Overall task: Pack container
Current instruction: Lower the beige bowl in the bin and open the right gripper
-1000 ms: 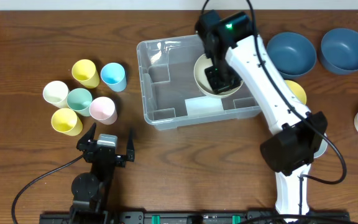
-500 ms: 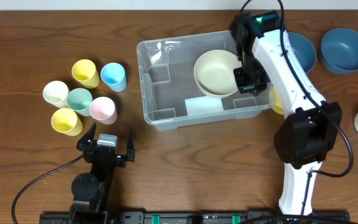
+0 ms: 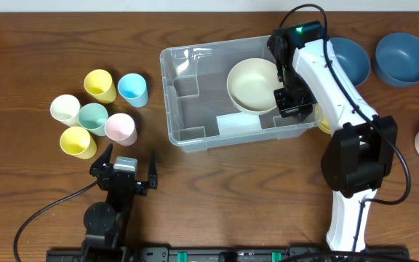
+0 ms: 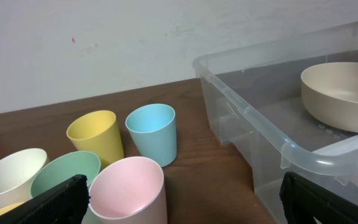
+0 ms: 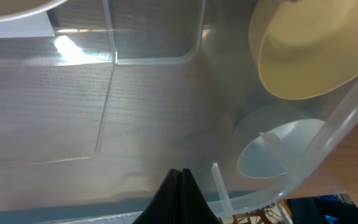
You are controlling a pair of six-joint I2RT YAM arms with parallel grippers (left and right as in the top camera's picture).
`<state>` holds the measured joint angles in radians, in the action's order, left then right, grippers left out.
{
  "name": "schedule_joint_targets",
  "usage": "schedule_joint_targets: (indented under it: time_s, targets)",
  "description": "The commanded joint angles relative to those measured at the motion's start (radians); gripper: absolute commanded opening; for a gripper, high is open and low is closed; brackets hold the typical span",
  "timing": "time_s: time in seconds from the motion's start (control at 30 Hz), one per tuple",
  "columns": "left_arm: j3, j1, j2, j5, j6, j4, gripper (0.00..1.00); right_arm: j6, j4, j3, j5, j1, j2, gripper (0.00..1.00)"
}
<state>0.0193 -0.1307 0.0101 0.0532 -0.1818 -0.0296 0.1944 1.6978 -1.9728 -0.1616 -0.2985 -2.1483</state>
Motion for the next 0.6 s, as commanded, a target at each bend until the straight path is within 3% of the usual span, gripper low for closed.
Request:
schedule_joint_targets:
  time_s: [0.0, 0.57]
  targets:
    - [-0.015, 0.006, -0.006, -0.001, -0.005, -0.038, 0.98, 0.011, 0.001, 0.005, 0.018, -0.007, 0.015, 0.01]
    - [-0.015, 0.006, -0.006, -0.001, -0.005, -0.038, 0.98, 0.016, 0.002, 0.037, 0.100, -0.075, 0.015, 0.02]
